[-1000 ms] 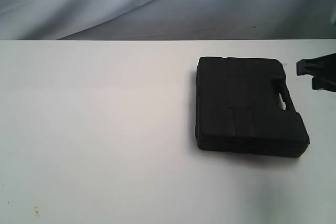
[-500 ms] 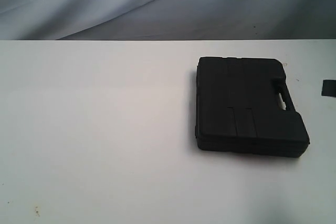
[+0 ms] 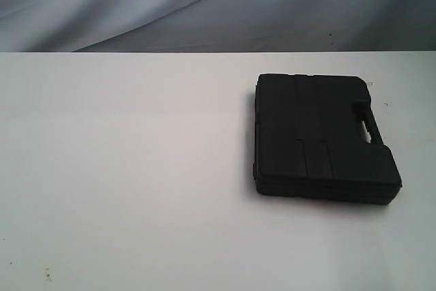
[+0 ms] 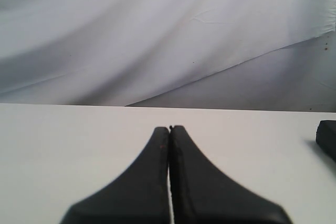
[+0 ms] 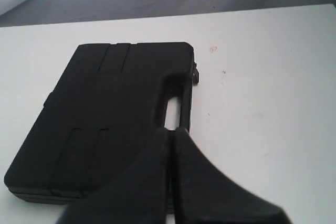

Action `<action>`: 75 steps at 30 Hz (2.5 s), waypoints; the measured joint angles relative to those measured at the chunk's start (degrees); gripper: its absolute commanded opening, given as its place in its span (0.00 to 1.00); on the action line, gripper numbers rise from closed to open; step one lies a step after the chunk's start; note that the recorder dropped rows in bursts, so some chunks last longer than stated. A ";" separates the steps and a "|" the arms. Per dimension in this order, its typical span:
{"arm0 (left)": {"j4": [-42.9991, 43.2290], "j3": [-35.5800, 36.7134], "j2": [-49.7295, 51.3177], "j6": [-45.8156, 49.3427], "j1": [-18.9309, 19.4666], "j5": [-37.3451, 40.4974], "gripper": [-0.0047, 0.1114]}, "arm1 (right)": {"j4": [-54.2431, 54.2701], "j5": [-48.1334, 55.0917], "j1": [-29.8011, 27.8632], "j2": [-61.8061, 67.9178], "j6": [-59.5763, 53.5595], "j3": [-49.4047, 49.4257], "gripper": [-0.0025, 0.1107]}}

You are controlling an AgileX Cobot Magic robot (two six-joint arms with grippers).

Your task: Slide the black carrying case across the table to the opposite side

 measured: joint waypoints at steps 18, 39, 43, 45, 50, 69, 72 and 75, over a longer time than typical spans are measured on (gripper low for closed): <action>0.00 0.00 0.00 0.00 0.00 0.00 0.04 | -0.01 -11.90 0.00 -18.15 -0.86 15.45 0.02; 0.00 0.00 0.00 0.00 0.00 0.00 0.04 | 3.88 -9.79 0.00 -38.85 -6.90 22.42 0.02; 0.00 0.00 0.00 0.00 0.00 0.00 0.04 | 3.88 -9.29 0.00 -38.85 -7.03 22.42 0.02; 0.00 0.00 0.00 0.00 0.00 0.00 0.04 | 4.64 -9.29 0.00 -38.85 -7.75 22.42 0.02; 0.00 0.00 0.00 0.00 0.00 0.00 0.04 | 7.33 -9.20 0.00 -38.85 -10.85 22.42 0.02; 0.00 0.00 0.00 0.00 0.00 0.00 0.04 | 7.33 -8.14 0.00 -38.85 -11.27 22.42 0.02; 0.00 0.00 0.00 0.00 0.00 0.00 0.04 | 7.33 -8.04 0.00 -38.85 -11.27 22.42 0.02; 0.00 0.00 0.00 0.00 0.00 0.00 0.04 | 7.33 -8.04 0.00 -38.85 -11.27 22.42 0.02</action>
